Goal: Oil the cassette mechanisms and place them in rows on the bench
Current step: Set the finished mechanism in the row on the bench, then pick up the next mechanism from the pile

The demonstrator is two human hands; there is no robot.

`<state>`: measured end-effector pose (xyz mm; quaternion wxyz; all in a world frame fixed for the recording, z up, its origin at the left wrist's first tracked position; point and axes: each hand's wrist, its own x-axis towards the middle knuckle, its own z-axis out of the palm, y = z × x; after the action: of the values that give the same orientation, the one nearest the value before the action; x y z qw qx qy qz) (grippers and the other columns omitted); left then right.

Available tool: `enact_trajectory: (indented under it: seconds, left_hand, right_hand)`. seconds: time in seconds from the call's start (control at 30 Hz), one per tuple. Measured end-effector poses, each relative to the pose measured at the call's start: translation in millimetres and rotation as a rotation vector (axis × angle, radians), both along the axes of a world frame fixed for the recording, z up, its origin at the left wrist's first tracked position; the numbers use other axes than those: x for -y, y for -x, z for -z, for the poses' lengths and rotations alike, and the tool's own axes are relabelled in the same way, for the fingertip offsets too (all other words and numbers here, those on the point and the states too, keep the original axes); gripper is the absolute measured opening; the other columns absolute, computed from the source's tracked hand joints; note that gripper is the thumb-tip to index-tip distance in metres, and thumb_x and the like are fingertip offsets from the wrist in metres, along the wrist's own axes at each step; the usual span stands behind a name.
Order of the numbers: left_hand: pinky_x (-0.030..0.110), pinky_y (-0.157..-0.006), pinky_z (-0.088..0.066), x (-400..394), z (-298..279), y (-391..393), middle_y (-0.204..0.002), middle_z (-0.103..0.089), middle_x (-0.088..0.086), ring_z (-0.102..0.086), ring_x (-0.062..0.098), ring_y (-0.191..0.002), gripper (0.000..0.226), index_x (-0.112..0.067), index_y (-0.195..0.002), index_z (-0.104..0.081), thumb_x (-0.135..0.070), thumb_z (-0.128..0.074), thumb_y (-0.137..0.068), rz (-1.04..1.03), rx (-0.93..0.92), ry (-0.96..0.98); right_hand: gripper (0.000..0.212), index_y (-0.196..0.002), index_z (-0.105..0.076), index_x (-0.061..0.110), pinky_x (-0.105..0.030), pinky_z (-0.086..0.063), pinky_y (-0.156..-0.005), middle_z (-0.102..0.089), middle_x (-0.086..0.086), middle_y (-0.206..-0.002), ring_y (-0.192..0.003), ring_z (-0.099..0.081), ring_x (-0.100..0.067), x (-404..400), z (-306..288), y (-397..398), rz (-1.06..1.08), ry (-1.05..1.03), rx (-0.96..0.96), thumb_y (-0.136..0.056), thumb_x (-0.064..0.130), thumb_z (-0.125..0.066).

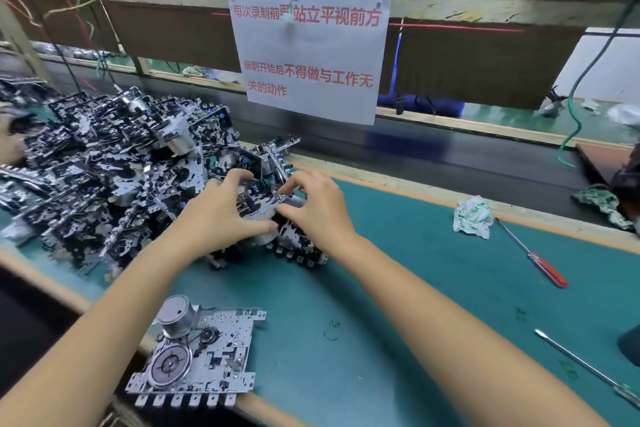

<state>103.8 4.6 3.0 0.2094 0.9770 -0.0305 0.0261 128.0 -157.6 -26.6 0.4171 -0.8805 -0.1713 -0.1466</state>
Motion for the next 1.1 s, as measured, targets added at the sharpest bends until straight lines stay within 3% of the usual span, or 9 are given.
enact_trajectory:
  seconds: [0.07,0.17,0.3,0.4,0.53,0.7,0.83,0.97,1.1]
  left_hand:
    - [0.031,-0.077,-0.038,-0.7,-1.0,-1.6,-0.108,-0.048,0.002,-0.05,0.017,-0.096,0.088,-0.031,-0.135,-0.035,-0.059,-0.076,-0.063,0.0,-0.011,0.062]
    - [0.03,-0.075,-0.038,-1.9,-4.1,-3.5,-0.106,-0.049,-0.002,-0.052,0.014,-0.094,0.087,-0.032,-0.135,-0.036,-0.06,-0.075,-0.062,-0.015,-0.025,0.167]
    - [0.023,-0.065,-0.04,-1.0,-19.4,0.0,-0.102,-0.051,-0.007,-0.054,0.002,-0.084,0.096,-0.039,-0.13,-0.038,-0.073,-0.065,-0.044,-0.028,-0.05,0.31]
    - [0.022,-0.062,-0.039,4.6,-29.1,3.6,-0.108,-0.052,-0.005,-0.053,0.002,-0.082,0.082,-0.041,-0.126,-0.039,-0.066,-0.071,-0.055,-0.011,0.0,0.3]
    - [0.032,-0.073,-0.042,14.9,-48.1,7.2,-0.113,-0.052,-0.003,-0.057,0.015,-0.09,0.076,-0.038,-0.13,-0.04,-0.06,-0.072,-0.064,-0.009,0.086,0.264]
    - [0.03,-0.071,-0.039,45.8,-65.2,25.6,-0.106,-0.054,-0.011,-0.052,0.0,-0.083,0.081,-0.042,-0.127,-0.042,-0.07,-0.067,-0.054,0.067,0.083,0.285]
    - [0.023,-0.069,-0.041,90.7,-64.6,40.6,-0.104,-0.053,-0.018,-0.057,-0.003,-0.081,0.076,-0.047,-0.119,-0.045,-0.07,-0.066,-0.05,0.204,-0.07,0.377]
    - [0.015,-0.063,-0.038,140.0,-48.4,50.7,-0.095,-0.068,-0.015,-0.061,-0.009,-0.073,0.065,-0.05,-0.112,-0.051,-0.069,-0.075,-0.054,0.362,-0.345,0.51]
    - [0.021,-0.059,-0.033,194.2,-19.0,55.1,-0.087,-0.065,-0.01,-0.049,0.008,-0.058,0.048,-0.038,-0.105,-0.063,-0.057,-0.067,-0.062,0.52,-0.671,0.624]
  right_hand:
    - [0.015,-0.085,-0.064,0.012,-0.028,-0.037,-0.085,-0.064,-0.003,-0.099,-0.101,-0.052,-0.023,1.2,-1.1,-0.5,0.003,-0.051,0.039,-0.075,0.015,-0.074]
    - [0.017,-0.085,-0.065,0.009,-0.038,-0.043,-0.091,-0.062,-0.003,-0.098,-0.1,-0.053,-0.024,3.1,-5.1,-1.2,-0.018,-0.12,0.07,-0.075,0.015,-0.076]
    - [0.015,-0.082,-0.066,0.005,-0.045,-0.047,-0.087,-0.06,-0.005,-0.092,-0.094,-0.057,-0.026,4.2,-11.6,1.0,-0.014,-0.237,0.151,-0.072,0.009,-0.077]
    - [0.014,-0.08,-0.066,0.005,-0.045,-0.049,-0.085,-0.06,-0.003,-0.09,-0.091,-0.059,-0.025,9.5,-19.7,1.6,-0.01,-0.285,0.217,-0.071,0.006,-0.077]
    - [0.013,-0.08,-0.067,0.006,-0.041,-0.051,-0.084,-0.055,0.004,-0.088,-0.09,-0.059,-0.021,17.4,-37.3,4.1,0.006,-0.318,0.274,-0.071,0.005,-0.077]
    - [0.013,-0.08,-0.069,0.007,-0.043,-0.052,-0.08,-0.06,0.001,-0.09,-0.09,-0.061,-0.021,54.6,-51.2,24.9,0.063,-0.29,0.36,-0.07,0.01,-0.077]
    - [0.014,-0.079,-0.071,0.011,-0.043,-0.053,-0.078,-0.065,0.0,-0.089,-0.09,-0.063,-0.019,106.3,-50.9,62.4,0.159,-0.224,0.389,-0.069,0.016,-0.078]
    - [0.014,-0.078,-0.073,0.018,-0.04,-0.052,-0.076,-0.067,0.006,-0.086,-0.087,-0.064,-0.017,162.1,-47.9,109.3,0.316,-0.088,0.35,-0.067,0.019,-0.081]
    - [0.016,-0.072,-0.073,0.026,-0.03,-0.05,-0.07,-0.068,0.014,-0.079,-0.071,-0.061,-0.01,208.6,-44.2,157.0,0.492,0.009,0.171,-0.061,0.036,-0.08]
